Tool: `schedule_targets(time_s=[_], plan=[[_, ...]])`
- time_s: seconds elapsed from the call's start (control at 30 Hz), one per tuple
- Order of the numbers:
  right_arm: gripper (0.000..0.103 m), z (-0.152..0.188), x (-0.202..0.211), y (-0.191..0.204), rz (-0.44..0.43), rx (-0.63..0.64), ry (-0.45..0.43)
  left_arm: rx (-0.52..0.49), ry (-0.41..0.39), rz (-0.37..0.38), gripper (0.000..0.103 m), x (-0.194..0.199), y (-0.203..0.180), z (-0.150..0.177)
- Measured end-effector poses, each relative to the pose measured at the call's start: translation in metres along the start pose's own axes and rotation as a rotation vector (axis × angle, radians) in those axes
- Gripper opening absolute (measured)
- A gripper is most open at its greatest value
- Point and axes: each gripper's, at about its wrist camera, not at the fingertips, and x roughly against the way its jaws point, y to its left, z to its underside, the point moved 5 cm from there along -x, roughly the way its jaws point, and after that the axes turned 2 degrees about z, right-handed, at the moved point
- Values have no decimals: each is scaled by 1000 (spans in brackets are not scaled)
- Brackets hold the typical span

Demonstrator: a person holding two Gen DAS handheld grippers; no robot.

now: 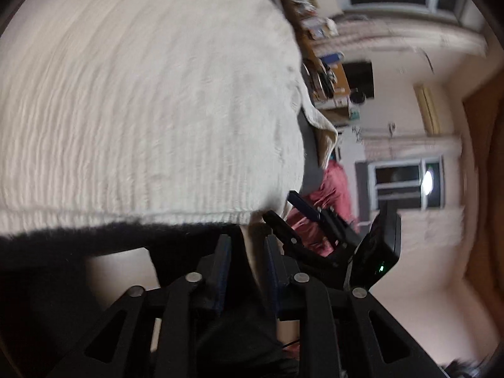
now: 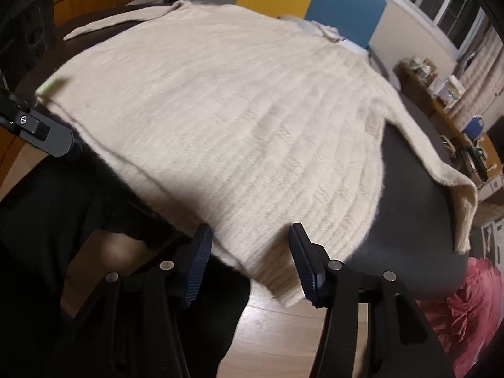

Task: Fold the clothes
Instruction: 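Close both tools and lift them away from the flattened sweater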

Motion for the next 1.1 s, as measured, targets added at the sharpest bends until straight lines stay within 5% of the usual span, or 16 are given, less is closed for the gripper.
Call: schedule_targets(time_s=[0.1, 0.17, 0.8, 0.87, 0.9, 0.93, 1.0, 1.1], plan=[[38, -5, 3, -3, -15, -25, -27, 56, -3, 12, 23, -2, 8, 4], [16, -8, 5, -6, -37, -49, -42, 68, -18, 16, 25, -1, 7, 3], [14, -29, 35, -26, -179, -191, -168, 264, -95, 74, 34, -36, -4, -24], [14, -25, 35, -27, -180, -192, -155, 238, -154, 64, 30, -32, -7, -27], [13, -23, 34, -27, -180, -192, -148, 189, -186, 40, 17, -27, -12, -28], [3, -22, 34, -28, -180, -193, -142, 138, -217, 15, 12, -23, -18, -29], [3, -18, 33, -29, -180, -193, -128, 48, -229, -2, 2, -16, -33, -27], [3, -12, 32, -30, -181, -194, -109, -87, -187, -53, 2, -14, -48, -15]])
